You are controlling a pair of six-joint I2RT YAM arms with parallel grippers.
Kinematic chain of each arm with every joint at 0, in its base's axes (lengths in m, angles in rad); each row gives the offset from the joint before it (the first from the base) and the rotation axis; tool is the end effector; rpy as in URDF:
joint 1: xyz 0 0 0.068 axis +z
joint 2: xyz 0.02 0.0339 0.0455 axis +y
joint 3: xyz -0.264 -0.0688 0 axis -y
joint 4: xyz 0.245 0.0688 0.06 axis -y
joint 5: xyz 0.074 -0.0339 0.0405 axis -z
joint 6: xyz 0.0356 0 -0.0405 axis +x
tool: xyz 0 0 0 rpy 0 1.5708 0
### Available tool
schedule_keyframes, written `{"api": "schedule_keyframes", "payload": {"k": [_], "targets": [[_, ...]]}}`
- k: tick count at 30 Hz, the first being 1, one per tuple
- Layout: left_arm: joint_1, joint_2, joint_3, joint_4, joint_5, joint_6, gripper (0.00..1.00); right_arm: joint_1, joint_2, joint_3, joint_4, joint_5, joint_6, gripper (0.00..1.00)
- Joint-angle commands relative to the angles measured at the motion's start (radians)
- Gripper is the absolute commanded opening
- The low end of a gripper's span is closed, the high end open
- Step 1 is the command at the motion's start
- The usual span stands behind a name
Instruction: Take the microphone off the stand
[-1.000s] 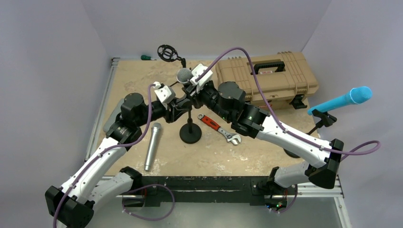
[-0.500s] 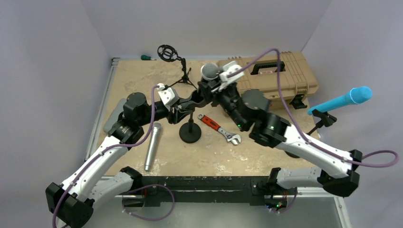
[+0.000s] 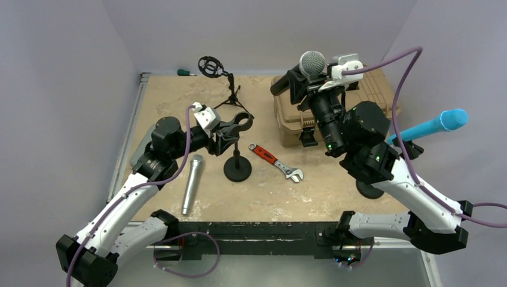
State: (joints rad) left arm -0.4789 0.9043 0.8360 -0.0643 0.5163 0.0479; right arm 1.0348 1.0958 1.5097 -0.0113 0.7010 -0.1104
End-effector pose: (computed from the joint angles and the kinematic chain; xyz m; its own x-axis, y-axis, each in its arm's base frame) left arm 0.1777 -0.1121 0.3503 -0.0772 0.0870 -0.9932 0.8397 0.5428 -0.0177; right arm 0.1181 0.1538 0.5414 0.2379 0.2356 -0.9423 -0.3298 0.9321 0.1498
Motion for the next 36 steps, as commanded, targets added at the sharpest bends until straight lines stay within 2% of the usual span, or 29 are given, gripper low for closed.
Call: {"api": "schedule_keyframes", "payload": {"k": [1, 6, 10, 13, 16, 19, 29, 36], "targets": [[0.005, -0.028, 0.004, -0.012, -0.112, -0.006, 0.00, 0.004, -0.005, 0.048, -0.151, 0.028, 0.028, 0.00], [0.010, -0.063, -0.018, 0.016, -0.252, -0.038, 0.00, 0.004, -0.085, -0.099, -0.360, -0.183, 0.236, 0.00], [0.029, -0.087, -0.047, 0.076, -0.294, -0.084, 0.00, 0.004, -0.103, -0.237, -0.568, -0.313, 0.475, 0.00], [0.056, -0.086, -0.058, 0.114, -0.288, -0.124, 0.00, 0.004, -0.139, -0.415, -0.550, -0.467, 0.569, 0.00], [0.076, -0.079, -0.063, 0.125, -0.288, -0.141, 0.00, 0.004, -0.153, -0.549, -0.438, -0.609, 0.619, 0.00], [0.087, -0.078, -0.063, 0.126, -0.288, -0.154, 0.00, 0.004, -0.090, -0.581, -0.389, -0.609, 0.662, 0.00], [0.091, -0.103, -0.063, 0.109, -0.289, -0.156, 0.00, 0.003, 0.338, -0.513, -0.346, -0.537, 0.742, 0.00], [0.091, -0.086, -0.049, 0.107, -0.249, -0.172, 0.00, -0.013, 0.476, -0.500, -0.337, -0.453, 0.762, 0.00]]}}
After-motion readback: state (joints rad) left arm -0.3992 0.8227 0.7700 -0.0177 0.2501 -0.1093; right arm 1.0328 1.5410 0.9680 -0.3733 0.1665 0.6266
